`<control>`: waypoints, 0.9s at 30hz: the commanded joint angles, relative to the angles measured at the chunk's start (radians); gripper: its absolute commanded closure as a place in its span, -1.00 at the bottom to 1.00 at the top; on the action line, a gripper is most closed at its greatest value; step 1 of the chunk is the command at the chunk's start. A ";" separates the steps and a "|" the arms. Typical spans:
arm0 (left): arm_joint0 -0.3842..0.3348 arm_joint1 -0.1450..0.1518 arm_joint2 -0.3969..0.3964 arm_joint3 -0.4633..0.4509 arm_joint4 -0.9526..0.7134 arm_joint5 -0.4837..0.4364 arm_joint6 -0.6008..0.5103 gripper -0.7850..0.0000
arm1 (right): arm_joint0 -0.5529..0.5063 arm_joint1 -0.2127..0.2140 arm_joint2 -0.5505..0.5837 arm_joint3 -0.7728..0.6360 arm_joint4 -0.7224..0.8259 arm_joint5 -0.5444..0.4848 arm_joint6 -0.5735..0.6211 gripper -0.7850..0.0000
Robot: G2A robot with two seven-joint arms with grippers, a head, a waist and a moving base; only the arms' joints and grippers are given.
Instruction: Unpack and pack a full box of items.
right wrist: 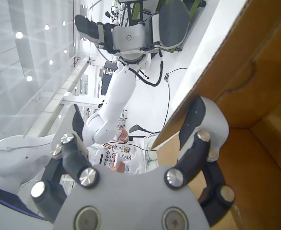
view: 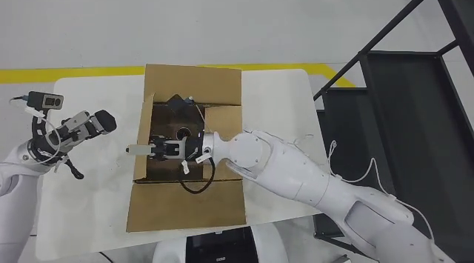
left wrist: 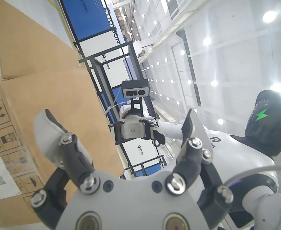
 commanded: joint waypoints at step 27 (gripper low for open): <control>0.002 0.011 -0.071 0.060 -0.020 0.160 -0.098 -1.00 | 0.103 -0.328 -0.217 0.448 0.015 -0.068 0.024 -1.00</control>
